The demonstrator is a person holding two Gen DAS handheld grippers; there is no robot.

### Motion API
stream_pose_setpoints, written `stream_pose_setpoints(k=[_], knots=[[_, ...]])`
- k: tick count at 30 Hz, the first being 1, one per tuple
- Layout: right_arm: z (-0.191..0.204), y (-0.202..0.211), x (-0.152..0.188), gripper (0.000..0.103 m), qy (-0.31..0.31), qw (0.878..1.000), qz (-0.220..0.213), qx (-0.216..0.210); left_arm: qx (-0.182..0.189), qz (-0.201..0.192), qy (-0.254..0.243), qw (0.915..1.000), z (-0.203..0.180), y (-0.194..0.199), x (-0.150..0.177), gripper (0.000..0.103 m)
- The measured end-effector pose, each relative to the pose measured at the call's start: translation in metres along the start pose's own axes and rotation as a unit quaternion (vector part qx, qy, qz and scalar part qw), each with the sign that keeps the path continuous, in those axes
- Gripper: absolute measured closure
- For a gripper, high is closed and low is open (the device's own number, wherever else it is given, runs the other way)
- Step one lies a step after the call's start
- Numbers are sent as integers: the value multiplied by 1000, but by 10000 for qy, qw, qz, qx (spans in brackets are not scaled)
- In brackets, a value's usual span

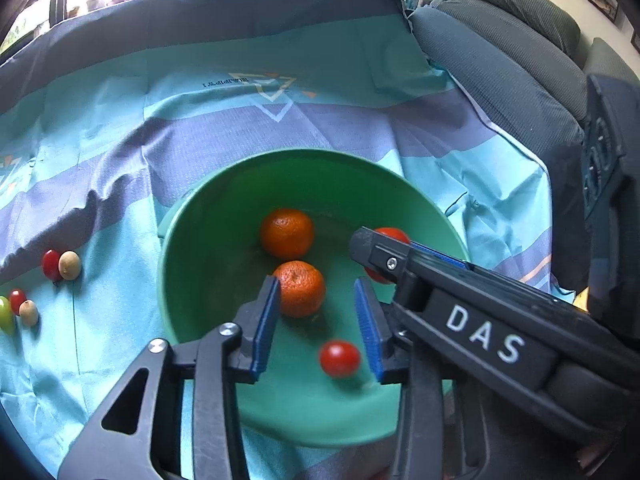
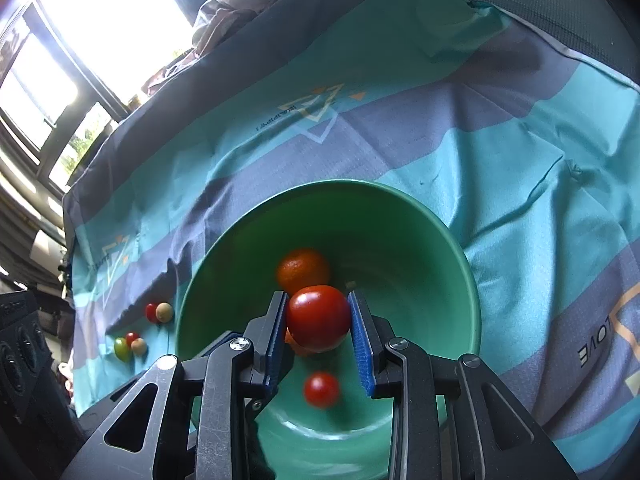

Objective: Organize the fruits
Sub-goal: 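Open both grippers to drop the red tomatoes into the bowl, then grasp a red cherry tomato with the left gripper while the right gripper grasps another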

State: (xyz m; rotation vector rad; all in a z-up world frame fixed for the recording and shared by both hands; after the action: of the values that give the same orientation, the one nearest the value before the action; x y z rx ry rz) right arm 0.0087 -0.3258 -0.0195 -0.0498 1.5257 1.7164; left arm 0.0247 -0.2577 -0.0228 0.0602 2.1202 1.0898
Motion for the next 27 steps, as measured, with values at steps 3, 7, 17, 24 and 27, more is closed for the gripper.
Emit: stream_pose_setpoints(k=[3, 7, 17, 24, 27], knots=[[1, 3, -2, 69, 13, 10000, -93, 33, -26, -75, 25, 10000, 5, 14, -2, 56], [7, 8, -3, 64, 73, 9997, -225, 13, -217, -212, 113, 9995, 22, 39, -3, 53], [41, 15, 0, 60, 476, 9977, -489, -1, -1222, -812, 699, 9867, 116, 132, -3, 51], [82, 15, 12, 60, 1124, 9915, -641, 140, -1688, -1051, 1529, 9680, 188, 155, 13, 47], [101, 15, 17, 60, 1408, 9871, -735, 185, -1586, -1093, 1669, 9670, 207, 159, 17, 47]])
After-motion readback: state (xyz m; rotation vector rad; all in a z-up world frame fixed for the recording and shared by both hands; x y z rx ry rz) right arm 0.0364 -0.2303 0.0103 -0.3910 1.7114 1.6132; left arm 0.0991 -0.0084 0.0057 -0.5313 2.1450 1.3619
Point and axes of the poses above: each gripper's, at about its wrist camera, not at the fingertips, and y roughly against the way its jaws point, z to its left, x to its underside, the point moved 9 cm from there along -y, roughly the way its jaws point, and after that the axes turned 9 degrees about x, right-handed, at the moved point
